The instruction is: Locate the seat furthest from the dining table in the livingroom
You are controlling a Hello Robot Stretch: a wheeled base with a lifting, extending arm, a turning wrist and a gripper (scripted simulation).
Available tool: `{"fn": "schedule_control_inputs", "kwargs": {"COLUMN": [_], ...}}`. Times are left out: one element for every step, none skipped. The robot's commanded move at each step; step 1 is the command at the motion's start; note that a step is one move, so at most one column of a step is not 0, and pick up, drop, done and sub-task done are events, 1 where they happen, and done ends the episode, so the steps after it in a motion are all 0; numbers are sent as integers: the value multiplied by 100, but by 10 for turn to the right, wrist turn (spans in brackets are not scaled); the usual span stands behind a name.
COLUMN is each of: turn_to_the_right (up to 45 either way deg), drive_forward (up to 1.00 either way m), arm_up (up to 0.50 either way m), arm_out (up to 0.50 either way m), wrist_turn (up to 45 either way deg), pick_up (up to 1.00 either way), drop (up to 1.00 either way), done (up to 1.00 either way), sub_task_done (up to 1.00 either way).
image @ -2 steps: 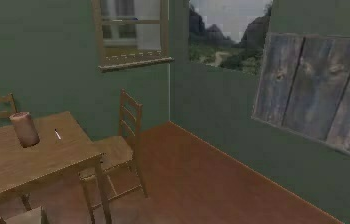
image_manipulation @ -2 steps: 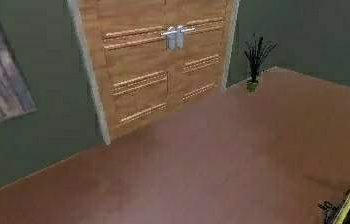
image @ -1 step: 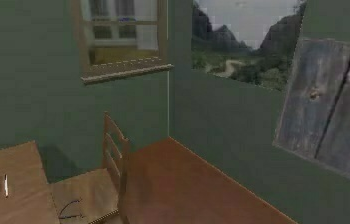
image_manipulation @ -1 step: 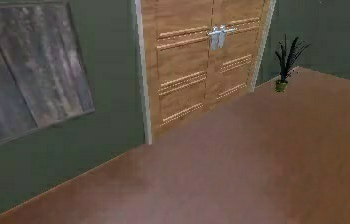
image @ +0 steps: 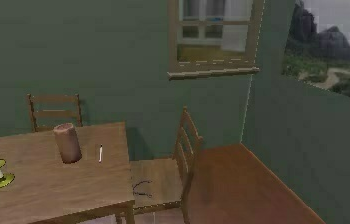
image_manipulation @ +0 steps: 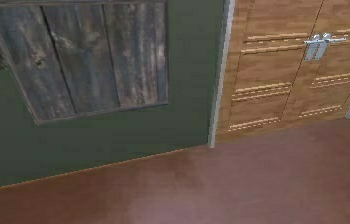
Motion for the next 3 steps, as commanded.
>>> {"fn": "schedule_control_inputs", "kwargs": {"turn_to_the_right": [0, 330, 0], "drive_forward": [5, 0, 70], "arm_up": [0, 0, 0], "arm_out": [0, 0, 0], "wrist_turn": [0, 0, 0], "pick_up": [0, 0, 0], "drop": [0, 0, 0], "done": [0, 0, 0], "sub_task_done": [0, 0, 0]}}
